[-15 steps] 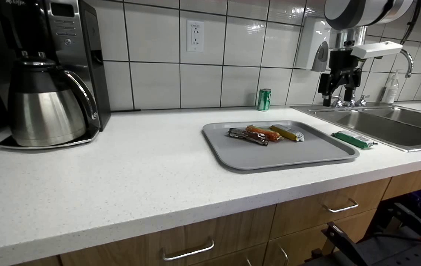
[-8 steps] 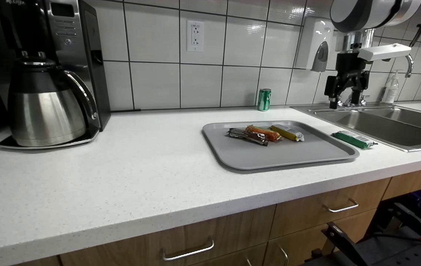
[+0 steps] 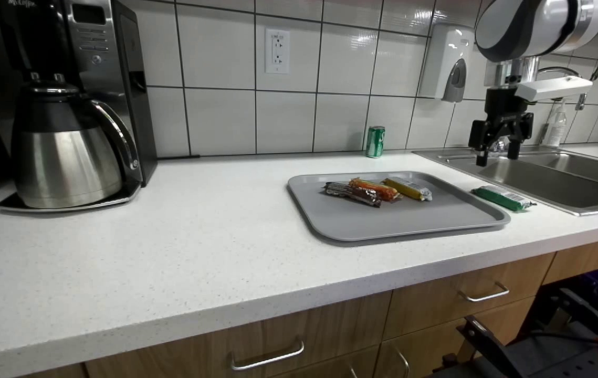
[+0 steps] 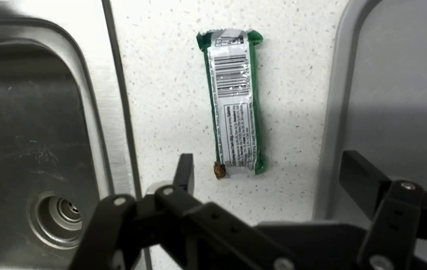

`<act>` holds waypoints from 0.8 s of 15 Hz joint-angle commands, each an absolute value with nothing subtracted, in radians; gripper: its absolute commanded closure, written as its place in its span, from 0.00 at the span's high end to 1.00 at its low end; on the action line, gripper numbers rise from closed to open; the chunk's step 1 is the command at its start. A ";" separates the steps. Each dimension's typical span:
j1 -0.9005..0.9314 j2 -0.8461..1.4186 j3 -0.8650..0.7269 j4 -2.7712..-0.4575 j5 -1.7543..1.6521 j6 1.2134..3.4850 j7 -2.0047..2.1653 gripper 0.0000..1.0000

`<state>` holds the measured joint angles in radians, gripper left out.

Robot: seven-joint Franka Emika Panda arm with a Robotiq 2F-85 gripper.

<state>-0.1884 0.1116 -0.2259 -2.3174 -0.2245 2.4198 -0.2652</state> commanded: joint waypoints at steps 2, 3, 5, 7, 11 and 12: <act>-0.210 0.152 -0.233 -2.320 -0.242 2.465 -0.252 1.00; -0.212 0.165 -0.235 -2.318 -0.242 2.472 -0.251 1.00; -0.215 0.184 -0.237 -2.316 -0.240 2.483 -0.252 1.00; -0.216 0.202 -0.239 -2.314 -0.239 2.496 -0.251 1.00; -0.222 0.234 -0.244 -2.304 -0.229 2.510 -0.252 1.00; -0.225 0.240 -0.244 -2.303 -0.228 2.512 -0.253 1.00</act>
